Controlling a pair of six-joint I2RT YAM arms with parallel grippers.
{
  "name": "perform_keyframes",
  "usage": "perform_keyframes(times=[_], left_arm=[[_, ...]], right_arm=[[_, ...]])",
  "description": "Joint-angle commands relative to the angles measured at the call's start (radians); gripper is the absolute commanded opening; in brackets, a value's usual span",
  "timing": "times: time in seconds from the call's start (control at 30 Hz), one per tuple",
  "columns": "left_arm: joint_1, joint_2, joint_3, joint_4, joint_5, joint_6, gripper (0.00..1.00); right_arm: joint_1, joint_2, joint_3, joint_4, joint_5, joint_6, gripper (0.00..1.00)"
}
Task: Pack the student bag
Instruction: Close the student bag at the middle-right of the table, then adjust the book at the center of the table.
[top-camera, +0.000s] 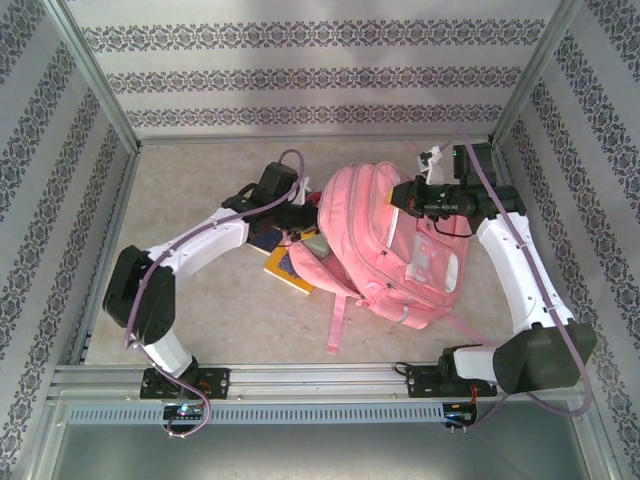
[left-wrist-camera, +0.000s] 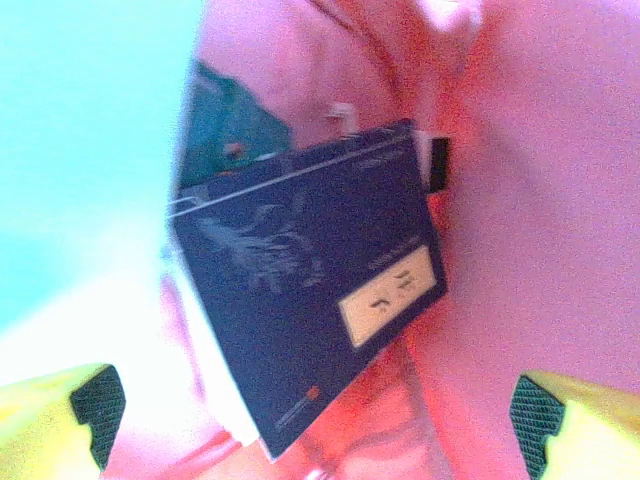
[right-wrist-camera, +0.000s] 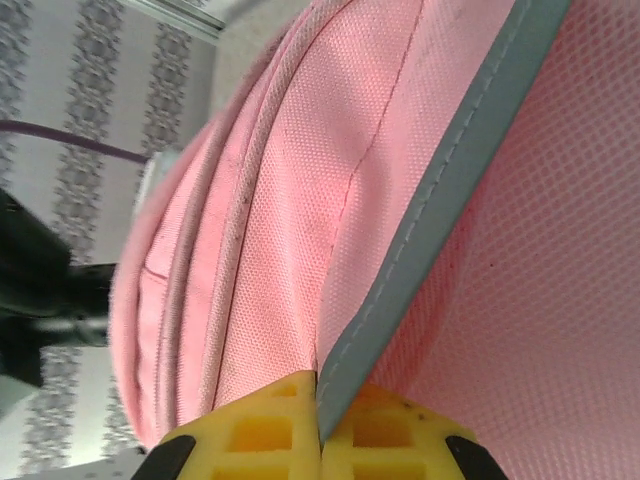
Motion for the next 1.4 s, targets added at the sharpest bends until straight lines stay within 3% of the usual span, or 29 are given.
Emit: perform_keyframes(times=[0.0, 0.17, 0.3, 0.37, 0.47, 0.57, 0.63, 0.73, 0.8, 0.87, 0.93, 1.0, 1.13, 1.27, 1.37], left_arm=[[0.068, -0.156, -0.056, -0.096, -0.159, 0.048, 1.00], [0.109, -0.268, -0.139, -0.161, -0.314, 0.062, 1.00], [0.124, -0.315, -0.203, -0.182, -0.365, 0.044, 1.00], [0.126, -0.326, -0.237, -0.169, -0.370, 0.021, 1.00], [0.125, -0.327, -0.274, -0.153, -0.363, -0.013, 1.00], [0.126, -0.333, -0.306, -0.150, -0.368, -0.038, 1.00], [0.126, -0.354, -0.321, -0.168, -0.383, -0.048, 1.00], [0.125, -0.408, -0.340, -0.228, -0.429, -0.054, 1.00], [0.127, -0.454, -0.359, -0.270, -0.474, -0.067, 1.00], [0.127, -0.506, -0.401, -0.265, -0.484, -0.093, 1.00], [0.127, -0.564, -0.466, -0.237, -0.473, -0.144, 1.00], [0.128, -0.622, -0.544, -0.181, -0.450, -0.203, 1.00], [0.129, -0.730, -0.697, -0.048, -0.430, -0.289, 1.00], [0.127, -0.801, -0.794, 0.059, -0.418, -0.342, 1.00], [0.124, -0.804, -0.838, 0.125, -0.412, -0.365, 1.00]], right_arm=[[-0.011, 0.022, 0.055, -0.092, 0.339, -0.101, 0.00], [-0.014, 0.026, 0.091, -0.105, 0.680, -0.125, 0.00], [-0.021, 0.025, 0.125, -0.109, 0.860, -0.167, 0.00], [-0.020, 0.029, 0.131, -0.103, 0.866, -0.180, 0.00], [0.001, 0.076, 0.130, -0.107, 0.772, -0.183, 0.00], [0.048, 0.126, 0.137, -0.128, 0.755, -0.205, 0.25], [0.114, 0.120, 0.146, -0.137, 0.882, -0.229, 0.36], [0.264, 0.088, 0.176, -0.138, 1.147, -0.283, 0.46], [0.368, 0.090, 0.193, -0.110, 1.212, -0.318, 0.46], [0.431, 0.120, 0.196, -0.059, 1.106, -0.314, 0.45], [0.440, 0.215, 0.228, -0.035, 0.857, -0.260, 0.46], [0.454, 0.357, 0.304, -0.059, 0.716, -0.227, 0.45], [0.461, 0.615, 0.424, -0.056, 0.586, -0.226, 0.47], [0.436, 0.772, 0.510, -0.039, 0.526, -0.213, 0.49], [0.423, 0.853, 0.549, -0.041, 0.504, -0.214, 0.57]])
